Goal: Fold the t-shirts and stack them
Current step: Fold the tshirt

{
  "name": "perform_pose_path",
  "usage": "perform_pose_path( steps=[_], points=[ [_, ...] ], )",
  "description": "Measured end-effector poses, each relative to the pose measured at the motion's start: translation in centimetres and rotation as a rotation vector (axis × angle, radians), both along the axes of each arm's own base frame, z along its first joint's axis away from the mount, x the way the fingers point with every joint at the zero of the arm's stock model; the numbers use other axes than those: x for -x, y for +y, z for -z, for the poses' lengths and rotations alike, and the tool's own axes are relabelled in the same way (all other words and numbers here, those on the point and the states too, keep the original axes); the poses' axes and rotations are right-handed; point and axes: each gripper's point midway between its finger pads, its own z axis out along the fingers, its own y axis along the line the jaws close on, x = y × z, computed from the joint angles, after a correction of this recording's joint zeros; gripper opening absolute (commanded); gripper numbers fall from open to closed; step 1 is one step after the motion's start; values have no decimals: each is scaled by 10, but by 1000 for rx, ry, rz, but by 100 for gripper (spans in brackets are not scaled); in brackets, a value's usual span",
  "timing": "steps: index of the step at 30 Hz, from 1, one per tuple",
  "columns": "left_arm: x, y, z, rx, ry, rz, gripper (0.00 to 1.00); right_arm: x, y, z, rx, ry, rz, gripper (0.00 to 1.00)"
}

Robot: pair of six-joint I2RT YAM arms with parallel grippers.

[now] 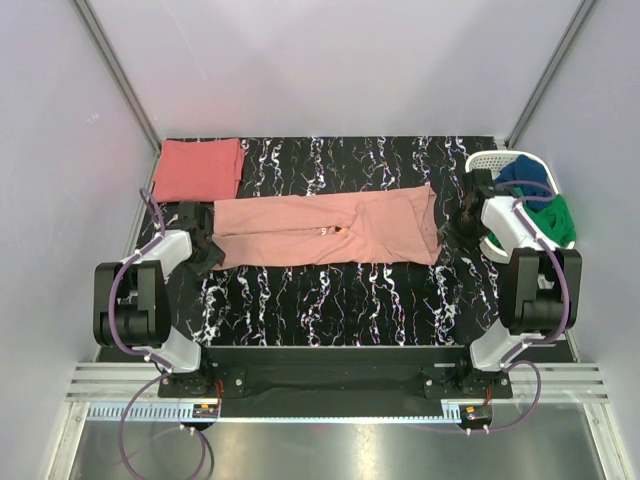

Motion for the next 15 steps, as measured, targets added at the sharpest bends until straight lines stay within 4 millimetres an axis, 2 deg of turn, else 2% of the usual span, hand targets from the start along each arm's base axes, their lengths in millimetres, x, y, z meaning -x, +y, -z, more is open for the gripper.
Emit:
perform_pose_path(
  steps=[2, 5, 10, 13, 15],
  points=[
    [-6, -2, 0, 15, -27, -7, 51, 8, -2, 3, -7, -7, 32, 52],
    [-12, -4, -2, 25, -53, -11, 50, 6, -3, 11, -18, -37, 69, 50],
    [-15, -3, -2, 23, -66, -14, 41, 1, -2, 20, -36, -70, 126, 50],
    [-15, -2, -2, 17, -68, -17, 26, -8, -1, 21, -55, -106, 154, 51],
    [-15, -2, -2, 14, -68, -20, 11, -12, 0, 22, -66, -124, 165, 50]
  ],
)
